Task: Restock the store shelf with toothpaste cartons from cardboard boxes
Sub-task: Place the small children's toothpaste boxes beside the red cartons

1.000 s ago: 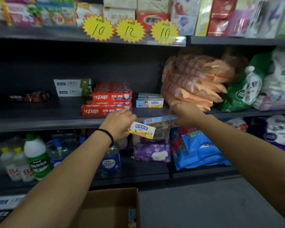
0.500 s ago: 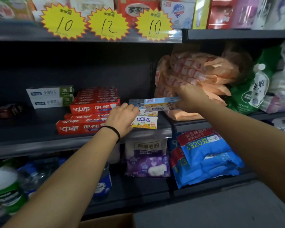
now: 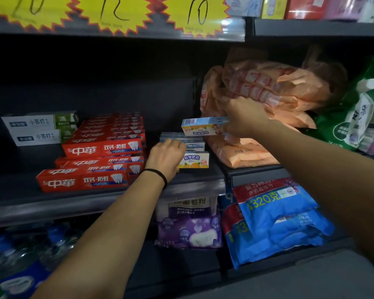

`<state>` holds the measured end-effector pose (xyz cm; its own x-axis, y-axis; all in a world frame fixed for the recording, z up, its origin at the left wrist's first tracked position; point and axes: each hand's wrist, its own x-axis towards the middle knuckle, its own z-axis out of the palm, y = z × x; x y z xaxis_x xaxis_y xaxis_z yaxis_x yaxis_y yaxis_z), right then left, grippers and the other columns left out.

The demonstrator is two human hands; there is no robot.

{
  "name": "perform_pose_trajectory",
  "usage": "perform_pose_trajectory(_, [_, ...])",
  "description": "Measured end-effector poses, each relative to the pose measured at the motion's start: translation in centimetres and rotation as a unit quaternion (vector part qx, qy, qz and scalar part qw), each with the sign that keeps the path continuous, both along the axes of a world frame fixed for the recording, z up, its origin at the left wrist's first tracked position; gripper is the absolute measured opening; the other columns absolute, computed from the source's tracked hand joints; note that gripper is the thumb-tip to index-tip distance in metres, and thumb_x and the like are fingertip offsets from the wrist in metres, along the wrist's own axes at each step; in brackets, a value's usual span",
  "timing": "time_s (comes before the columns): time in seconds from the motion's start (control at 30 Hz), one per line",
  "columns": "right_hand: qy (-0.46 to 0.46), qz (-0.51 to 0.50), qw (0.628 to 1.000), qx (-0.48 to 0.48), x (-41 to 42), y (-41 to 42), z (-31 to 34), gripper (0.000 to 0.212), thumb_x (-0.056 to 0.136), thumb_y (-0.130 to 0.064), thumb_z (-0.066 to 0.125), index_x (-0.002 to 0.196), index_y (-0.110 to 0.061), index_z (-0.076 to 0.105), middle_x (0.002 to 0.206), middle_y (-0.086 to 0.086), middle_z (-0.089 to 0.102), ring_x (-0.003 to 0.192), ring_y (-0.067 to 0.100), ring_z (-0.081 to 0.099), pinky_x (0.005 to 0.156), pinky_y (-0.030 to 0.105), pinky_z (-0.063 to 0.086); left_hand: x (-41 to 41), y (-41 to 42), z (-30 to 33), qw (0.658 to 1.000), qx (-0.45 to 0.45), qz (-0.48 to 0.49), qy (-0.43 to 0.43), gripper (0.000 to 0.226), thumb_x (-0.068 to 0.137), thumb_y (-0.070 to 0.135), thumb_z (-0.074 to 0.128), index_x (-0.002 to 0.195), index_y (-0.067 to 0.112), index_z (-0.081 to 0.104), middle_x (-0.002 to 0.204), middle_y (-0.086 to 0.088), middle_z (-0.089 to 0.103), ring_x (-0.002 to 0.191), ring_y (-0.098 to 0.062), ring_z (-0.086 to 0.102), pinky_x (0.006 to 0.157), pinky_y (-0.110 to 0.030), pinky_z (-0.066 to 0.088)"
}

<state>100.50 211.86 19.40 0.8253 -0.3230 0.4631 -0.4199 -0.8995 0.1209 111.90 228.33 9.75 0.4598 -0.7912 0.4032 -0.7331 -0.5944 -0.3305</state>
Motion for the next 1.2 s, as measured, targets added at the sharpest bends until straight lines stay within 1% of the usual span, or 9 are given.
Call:
perform_pose_trajectory(0.17, [-0.003,0.006,1.0,0.001,1.3,-1.0,0.2,0.036,0.083,-0.031,0.069,0.113,-0.011,0.061,0.113,0.015,0.059,0.101,0.037,0.058,0.073,0.04,0.042,1.0,-1.8,-0.7,0.999,0.014,0.025,0.026,0.054,0.077,0.025,0.074,0.121,0.011,0.047,0.122,-0.006,0.053,0.113,-0.024,0.049,0.087,-0.035,0.045])
perform_pose_trajectory(0.3, [0.004,0.011,1.0,0.007,2.0,-1.6,0.3,0.039,0.083,-0.031,0.069,0.115,-0.011,0.06,0.115,0.016,0.058,0.103,0.038,0.057,0.074,0.04,0.042,1.8,-2.5,-0.7,0.999,0.017,0.037,0.022,0.029,0.084,0.009,0.063,0.112,0.008,0.054,0.116,-0.007,0.055,0.11,-0.024,0.051,0.073,-0.035,0.047])
perform_pose_trajectory(0.4, [0.009,0.013,1.0,0.011,2.5,-1.9,-0.1,0.043,0.082,-0.031,0.07,0.117,-0.009,0.058,0.116,0.016,0.058,0.105,0.037,0.056,0.072,0.038,0.038,2.2,-2.8,-0.9,0.999,0.012,0.031,0.029,0.027,0.086,0.006,0.061,0.111,0.007,0.054,0.117,-0.007,0.054,0.11,-0.025,0.051,0.073,-0.036,0.047])
perform_pose_trajectory(0.67, [0.022,0.018,0.999,0.017,2.2,-1.8,0.4,0.042,0.079,-0.033,0.073,0.113,-0.01,0.062,0.113,0.015,0.058,0.102,0.036,0.057,0.072,0.038,0.041,2.5,-2.0,-0.1,0.998,0.001,-0.001,0.056,0.033,0.088,0.023,0.064,0.116,0.008,0.053,0.12,-0.006,0.053,0.115,-0.023,0.048,0.081,-0.035,0.047])
perform_pose_trajectory(0.8, [0.044,0.03,0.998,0.025,1.0,-0.9,1.1,0.042,0.077,-0.037,0.076,0.109,-0.013,0.062,0.109,0.011,0.058,0.098,0.032,0.056,0.07,0.037,0.041,1.9,0.0,2.1,0.996,-0.048,-0.01,0.077,0.036,0.087,0.024,0.064,0.117,0.007,0.053,0.117,-0.008,0.053,0.113,-0.024,0.047,0.085,-0.036,0.045])
perform_pose_trajectory(0.9, [0.075,0.048,0.996,0.025,-0.2,0.4,1.3,0.03,0.077,-0.037,0.077,0.091,-0.02,0.058,0.094,0.006,0.051,0.084,0.023,0.048,0.067,0.035,0.036,1.1,1.7,3.8,0.992,-0.083,-0.028,0.094,0.043,0.083,0.029,0.07,0.117,0.009,0.053,0.115,-0.008,0.053,0.111,-0.024,0.047,0.087,-0.036,0.044])
perform_pose_trajectory(1.0, [0.101,0.059,0.993,0.013,-1.1,1.8,1.3,0.033,0.076,-0.04,0.077,0.08,-0.025,0.048,0.089,0.002,0.048,0.08,0.019,0.043,0.065,0.032,0.034,0.2,3.0,5.1,0.99,-0.074,-0.053,0.111,0.051,0.079,0.034,0.073,0.119,0.01,0.053,0.115,-0.006,0.053,0.11,-0.022,0.048,0.089,-0.033,0.041])
perform_pose_trajectory(1.1, [0.123,0.089,0.988,0.014,-1.5,3.0,1.1,0.031,0.074,-0.041,0.078,0.089,-0.023,0.058,0.088,-0.002,0.048,0.083,0.019,0.047,0.065,0.031,0.035,-0.9,3.6,6.1,0.988,-0.045,-0.069,0.133,0.057,0.076,0.039,0.075,0.121,0.011,0.054,0.115,-0.005,0.054,0.106,-0.022,0.051,0.087,-0.034,0.044])
perform_pose_trajectory(1.2, [0.136,0.121,0.983,0.013,-1.9,4.2,0.9,0.035,0.074,-0.041,0.078,0.099,-0.022,0.062,0.093,-0.001,0.055,0.083,0.019,0.049,0.065,0.03,0.036,-1.8,4.6,6.6,0.986,-0.004,-0.071,0.151,0.052,0.077,0.04,0.075,0.118,0.013,0.058,0.114,-0.003,0.058,0.102,-0.021,0.055,0.085,-0.036,0.047])
